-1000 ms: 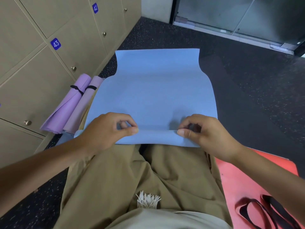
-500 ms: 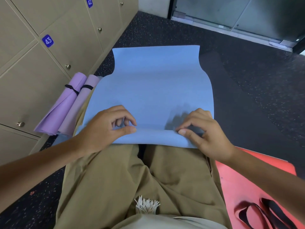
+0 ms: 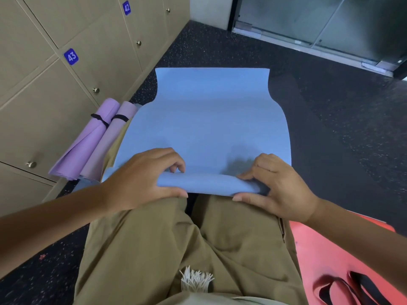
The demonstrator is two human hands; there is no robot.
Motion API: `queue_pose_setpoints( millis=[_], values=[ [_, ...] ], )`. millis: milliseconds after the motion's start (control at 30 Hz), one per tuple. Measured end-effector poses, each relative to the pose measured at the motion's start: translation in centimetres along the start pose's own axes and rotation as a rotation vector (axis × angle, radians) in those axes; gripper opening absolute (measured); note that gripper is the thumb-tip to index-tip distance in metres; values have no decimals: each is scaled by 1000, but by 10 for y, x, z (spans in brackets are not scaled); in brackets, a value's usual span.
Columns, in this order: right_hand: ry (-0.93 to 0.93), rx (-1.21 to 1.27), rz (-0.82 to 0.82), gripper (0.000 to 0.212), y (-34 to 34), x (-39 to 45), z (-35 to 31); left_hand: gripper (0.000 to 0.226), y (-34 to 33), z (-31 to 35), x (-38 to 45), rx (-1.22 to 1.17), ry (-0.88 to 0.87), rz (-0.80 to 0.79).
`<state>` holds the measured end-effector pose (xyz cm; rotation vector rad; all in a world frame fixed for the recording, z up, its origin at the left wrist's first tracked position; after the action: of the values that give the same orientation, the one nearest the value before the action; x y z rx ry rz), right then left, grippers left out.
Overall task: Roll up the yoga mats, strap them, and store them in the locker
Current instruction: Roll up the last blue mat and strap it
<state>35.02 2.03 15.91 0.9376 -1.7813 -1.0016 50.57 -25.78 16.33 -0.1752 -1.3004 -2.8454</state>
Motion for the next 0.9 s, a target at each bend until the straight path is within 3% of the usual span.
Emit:
queue_pose_setpoints(
  millis=[200, 367, 533, 633, 733, 800, 900],
  values=[
    [-162, -70, -138, 43, 7, 9, -4, 41, -7, 8, -6, 231, -30, 106],
    [-290, 16, -216, 48, 8, 18, -5, 47, -13, 2, -1, 112, 117, 132],
    [-231, -101, -115, 48, 3, 19, -3, 42, -8, -9, 12, -28, 172, 48],
    [-108, -156, -44, 44, 2, 20, 3, 34, 1, -13, 24, -123, 229, -51],
    [15, -179, -75, 54, 2, 24, 10, 19, 7, -17, 33, -193, 250, -105],
    [25, -154, -108, 58, 4, 29, 12, 28, 8, -21, 36, -159, 222, -111],
    [-54, -41, -161, 48, 7, 39, 17, 38, 11, -27, 42, -146, 166, -106]
  ],
)
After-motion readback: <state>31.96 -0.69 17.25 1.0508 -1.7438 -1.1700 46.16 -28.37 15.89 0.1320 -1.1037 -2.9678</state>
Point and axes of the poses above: each hand's wrist, its own x-axis towards the middle knuckle, its own y-axis out of the back of the hand, z = x × y, the point moved 1 cm from there along x, towards the middle knuckle, and after that the axes turned 7 degrees about -x, right-handed, at the moved point
